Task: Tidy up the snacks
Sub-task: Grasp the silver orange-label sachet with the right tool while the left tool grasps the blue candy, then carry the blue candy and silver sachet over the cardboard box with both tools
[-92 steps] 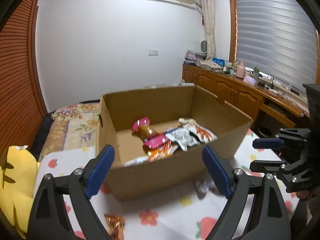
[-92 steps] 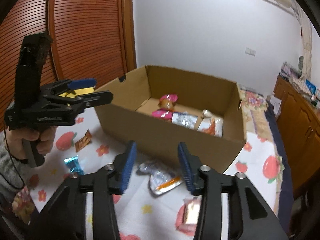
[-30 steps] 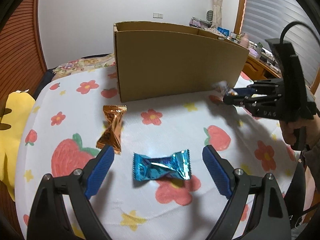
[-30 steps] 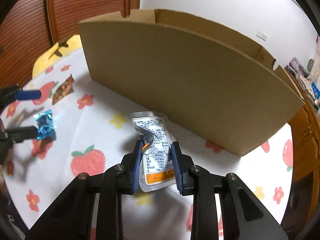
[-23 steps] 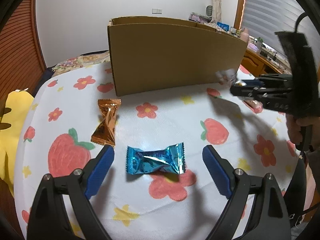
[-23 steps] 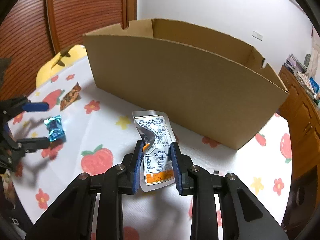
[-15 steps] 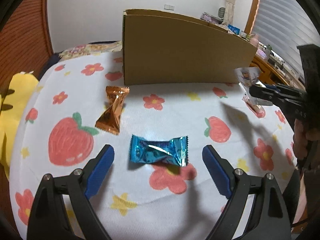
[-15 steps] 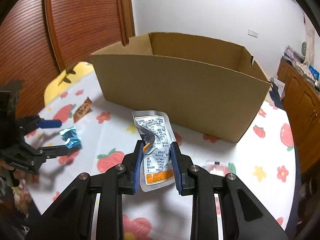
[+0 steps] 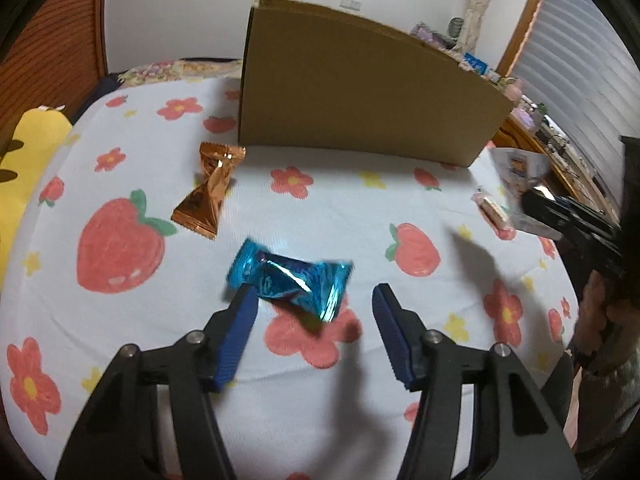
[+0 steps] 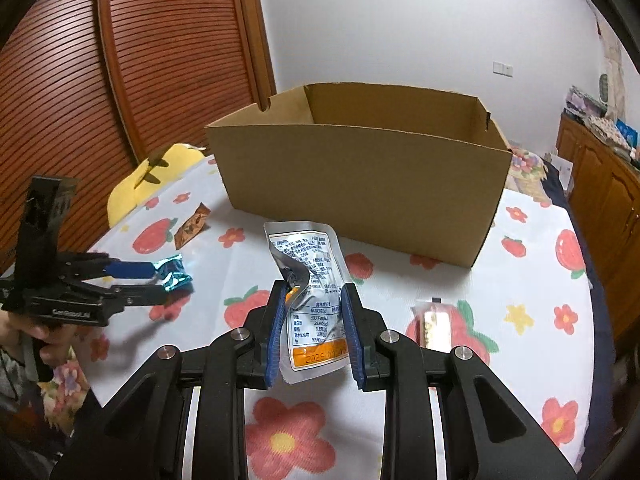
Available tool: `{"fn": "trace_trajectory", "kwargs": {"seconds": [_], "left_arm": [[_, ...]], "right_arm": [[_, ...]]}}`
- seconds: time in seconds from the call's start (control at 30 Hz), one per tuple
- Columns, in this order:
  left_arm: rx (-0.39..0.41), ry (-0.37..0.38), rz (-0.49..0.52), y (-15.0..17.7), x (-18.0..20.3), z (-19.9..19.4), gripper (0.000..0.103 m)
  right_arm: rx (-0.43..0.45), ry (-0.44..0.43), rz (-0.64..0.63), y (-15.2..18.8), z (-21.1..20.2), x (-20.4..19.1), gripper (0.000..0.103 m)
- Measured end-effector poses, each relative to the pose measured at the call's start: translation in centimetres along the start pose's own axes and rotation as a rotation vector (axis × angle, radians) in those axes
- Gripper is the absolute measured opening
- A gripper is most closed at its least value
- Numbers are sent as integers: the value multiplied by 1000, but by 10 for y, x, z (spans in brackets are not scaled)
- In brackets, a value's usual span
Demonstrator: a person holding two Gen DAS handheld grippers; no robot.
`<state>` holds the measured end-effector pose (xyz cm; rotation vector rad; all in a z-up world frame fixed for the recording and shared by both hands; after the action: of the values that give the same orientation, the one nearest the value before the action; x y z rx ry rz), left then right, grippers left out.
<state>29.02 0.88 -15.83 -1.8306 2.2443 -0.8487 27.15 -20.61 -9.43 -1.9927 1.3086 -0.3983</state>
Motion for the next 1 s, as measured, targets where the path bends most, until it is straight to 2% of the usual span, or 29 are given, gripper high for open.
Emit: {"fn": "trace_trajectory", "kwargs": {"seconds": [0.2,0.4,0.43,0.47,0.5,0.53,0.6,0.87,1.0], "left_arm": [[-13,-5,-14,-14,3,13,58],[-4,-62,48,-17,11,21,58],[1,-73,55,-16,11,21,56],[7,-87,64,-16,11,21,47],[12,-101,71,-16,11,20,32],[14,-116,81,-15,11,20,25],[18,-112,87,-14,11,19,20],[66,-41,71,-21,17,-1,20],[101,-36,79,-24,21,-11,20]], "right_arm": [[15,-2,20,8,-9,5,26],[31,-1,33,14,-15,6,26],[33,-4,36,14,-16,6,26],[35,-7,39,15,-16,6,26],[37,-10,43,15,-17,6,26],[38,-12,45,16,-17,6,26],[40,-13,49,18,-18,6,26],[35,0,54,24,-20,6,26],[36,2,63,26,-21,8,26]]}}
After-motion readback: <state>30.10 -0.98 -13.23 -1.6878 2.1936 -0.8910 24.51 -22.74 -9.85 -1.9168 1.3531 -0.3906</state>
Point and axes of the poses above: each gripper's, at about its wrist camera, not at the fingertips, and z roughly the way its jaws point, x to its right, y to its underside, the point moved 5 cm from there along z, roughly the way its jaws point, and after that the axes turned 5 degrees about -x, right-handed, at the moved point
